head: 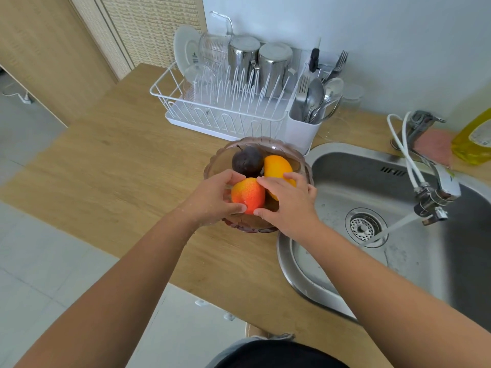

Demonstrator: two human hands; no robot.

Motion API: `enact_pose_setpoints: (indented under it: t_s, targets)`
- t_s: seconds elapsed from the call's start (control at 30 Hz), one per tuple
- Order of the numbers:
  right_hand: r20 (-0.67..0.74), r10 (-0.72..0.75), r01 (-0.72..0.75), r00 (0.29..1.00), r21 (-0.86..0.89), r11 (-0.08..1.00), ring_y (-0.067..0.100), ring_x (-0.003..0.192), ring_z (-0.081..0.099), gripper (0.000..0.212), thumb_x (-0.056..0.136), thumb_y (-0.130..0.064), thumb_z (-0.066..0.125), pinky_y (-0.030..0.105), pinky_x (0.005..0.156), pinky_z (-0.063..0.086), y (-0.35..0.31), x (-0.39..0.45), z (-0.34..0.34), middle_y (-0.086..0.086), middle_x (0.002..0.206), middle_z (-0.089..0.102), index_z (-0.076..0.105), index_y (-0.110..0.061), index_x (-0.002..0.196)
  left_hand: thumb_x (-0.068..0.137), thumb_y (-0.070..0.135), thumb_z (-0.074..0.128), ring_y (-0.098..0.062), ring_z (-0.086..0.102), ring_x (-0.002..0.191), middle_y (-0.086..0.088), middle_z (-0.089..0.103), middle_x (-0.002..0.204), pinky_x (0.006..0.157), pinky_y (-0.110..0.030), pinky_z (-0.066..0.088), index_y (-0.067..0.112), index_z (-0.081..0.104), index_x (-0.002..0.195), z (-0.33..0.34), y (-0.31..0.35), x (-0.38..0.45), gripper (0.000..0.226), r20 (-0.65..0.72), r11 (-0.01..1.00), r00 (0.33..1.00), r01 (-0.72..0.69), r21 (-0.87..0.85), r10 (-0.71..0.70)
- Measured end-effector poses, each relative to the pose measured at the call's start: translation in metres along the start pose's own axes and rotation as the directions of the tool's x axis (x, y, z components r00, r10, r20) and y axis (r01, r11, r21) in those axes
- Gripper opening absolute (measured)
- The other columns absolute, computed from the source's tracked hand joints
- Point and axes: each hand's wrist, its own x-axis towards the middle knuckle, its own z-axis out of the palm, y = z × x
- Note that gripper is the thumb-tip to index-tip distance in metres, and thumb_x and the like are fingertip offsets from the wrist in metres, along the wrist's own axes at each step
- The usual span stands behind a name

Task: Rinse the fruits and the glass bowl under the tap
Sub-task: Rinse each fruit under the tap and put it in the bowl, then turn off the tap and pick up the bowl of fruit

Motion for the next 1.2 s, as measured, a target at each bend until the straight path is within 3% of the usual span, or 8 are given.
enact_pose_setpoints:
  t_s: [0.3,0.43,0.5,0.67,0.9,1.0,1.07,1.2]
  targets:
    - [-0.127,0.037,0.003,0.991,0.304,0.953,0.018,0.13,0.035,0.062,0.081,-0.034,0.073,0.043,0.11,0.031,0.011,-0.012,-0.015,-0.012,0.144,0.049,0.05,-0.035,0.138,0.072,0.035,0.084,-0.016,0.052,0.133,0.007,0.052,0.142,0.108,-0.046,0.049,0.041,0.05,0.133,-0.001,0.013,-0.002,0.069,-0.061,0.993,0.992,-0.107,0.058,0.11]
    - [-0.199,0.099,-0.016,0.975,0.378,0.926,0.016,0.129,0.039,0.053,0.083,-0.023,0.073,0.016,0.105,0.023,0.03,-0.03,-0.035,-0.009,0.14,0.052,0.057,-0.03,0.133,0.082,0.026,0.081,-0.003,0.05,0.123,0.006,0.057,0.135,0.108,-0.029,0.044,0.03,0.058,0.131,0.007,0.047,0.003,0.054,-0.065,0.963,0.966,-0.243,0.114,0.251]
    - [-0.245,0.144,-0.038,0.959,0.393,0.919,0.015,0.127,0.042,0.047,0.085,-0.019,0.07,0.017,0.104,0.023,0.04,-0.041,-0.05,-0.009,0.136,0.053,0.059,-0.03,0.13,0.085,0.028,0.078,0.002,0.051,0.118,0.011,0.059,0.13,0.103,-0.02,0.045,0.03,0.062,0.128,0.017,0.07,0.009,0.046,-0.064,0.939,0.946,-0.305,0.159,0.318]
    - [-0.393,0.251,-0.065,0.885,0.429,0.901,0.005,0.124,0.048,0.042,0.087,-0.012,0.066,0.008,0.103,0.026,0.071,-0.072,-0.098,-0.017,0.128,0.056,0.062,-0.032,0.124,0.09,0.027,0.073,-0.003,0.054,0.124,0.015,0.062,0.126,0.107,-0.028,0.044,0.034,0.063,0.119,0.057,0.12,0.037,0.031,0.067,0.922,0.921,-0.386,0.026,0.383]
    - [-0.572,0.329,-0.119,0.751,0.373,0.92,0.001,0.114,0.056,0.036,0.087,-0.005,0.064,0.008,0.1,0.036,0.119,-0.107,-0.145,-0.016,0.12,0.063,0.069,-0.024,0.118,0.096,0.03,0.065,0.005,0.061,0.103,0.019,0.066,0.108,0.086,-0.016,0.046,0.035,0.065,0.11,0.109,0.19,0.085,0.015,0.198,0.912,0.891,-0.404,-0.069,0.409]
    - [-0.556,0.367,-0.154,0.746,0.393,0.907,-0.004,0.115,0.055,0.035,0.09,-0.009,0.064,0.006,0.102,0.035,0.142,-0.11,-0.153,-0.017,0.122,0.061,0.068,-0.023,0.122,0.097,0.031,0.063,0.0,0.062,0.102,0.015,0.067,0.106,0.091,-0.023,0.047,0.036,0.066,0.109,0.128,0.212,0.11,0.013,0.202,0.918,0.895,-0.386,-0.096,0.397]
    - [-0.494,0.382,-0.168,0.781,0.422,0.891,-0.008,0.118,0.05,0.036,0.092,-0.013,0.063,0.002,0.102,0.03,0.153,-0.108,-0.154,-0.018,0.126,0.058,0.065,-0.023,0.126,0.098,0.031,0.062,-0.008,0.062,0.107,0.01,0.068,0.11,0.098,-0.028,0.047,0.035,0.067,0.112,0.141,0.222,0.125,0.015,0.211,0.924,0.9,-0.371,-0.091,0.382]
    - [-0.325,0.38,-0.194,0.866,0.482,0.855,-0.008,0.128,0.045,0.039,0.095,-0.021,0.059,0.012,0.11,0.03,0.163,-0.103,-0.148,-0.019,0.138,0.053,0.059,-0.027,0.133,0.101,0.028,0.058,-0.015,0.059,0.115,0.003,0.066,0.121,0.098,-0.029,0.044,0.025,0.064,0.125,0.167,0.238,0.147,0.026,0.26,0.934,0.898,-0.352,-0.065,0.356]
